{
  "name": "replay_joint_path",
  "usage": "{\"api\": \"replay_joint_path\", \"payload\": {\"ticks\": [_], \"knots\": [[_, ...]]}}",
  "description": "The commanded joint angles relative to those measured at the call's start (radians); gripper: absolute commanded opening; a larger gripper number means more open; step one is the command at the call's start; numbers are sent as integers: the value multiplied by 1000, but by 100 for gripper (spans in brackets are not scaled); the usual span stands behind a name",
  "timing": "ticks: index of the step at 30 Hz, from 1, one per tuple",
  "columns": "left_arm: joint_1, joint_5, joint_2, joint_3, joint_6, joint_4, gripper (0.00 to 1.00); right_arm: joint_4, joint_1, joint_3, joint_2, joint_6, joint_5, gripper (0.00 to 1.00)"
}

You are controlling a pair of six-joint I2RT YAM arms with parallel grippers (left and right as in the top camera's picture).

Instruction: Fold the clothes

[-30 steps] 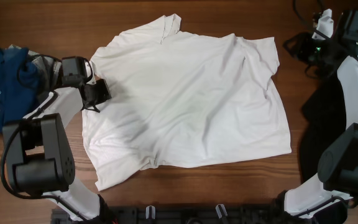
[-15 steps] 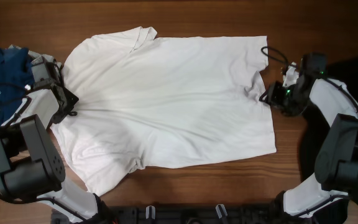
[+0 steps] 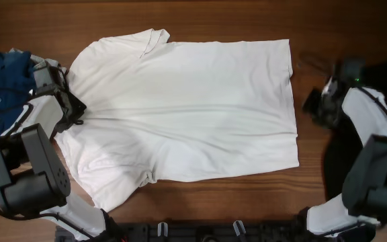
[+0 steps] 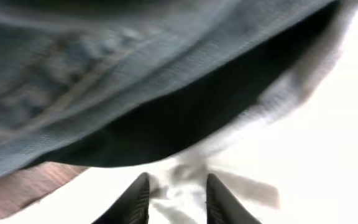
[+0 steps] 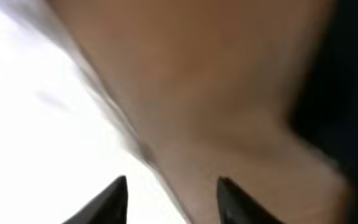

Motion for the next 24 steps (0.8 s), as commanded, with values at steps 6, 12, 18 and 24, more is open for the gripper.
{"api": "replay_joint_path", "payload": {"ticks": [6, 12, 18, 24], "knots": [[-122, 338, -126, 11, 283, -45, 42, 550, 94, 51, 140, 210, -283, 20], [-272, 334, -171, 11, 322, -86, 47, 743, 119, 52, 405, 361, -264, 5], [-282, 335, -171, 11, 314, -84, 49, 953, 161, 127, 592, 635, -126, 4], [-282, 335, -171, 11, 314, -57, 59, 840, 159, 384, 576, 386, -220, 10]]}}
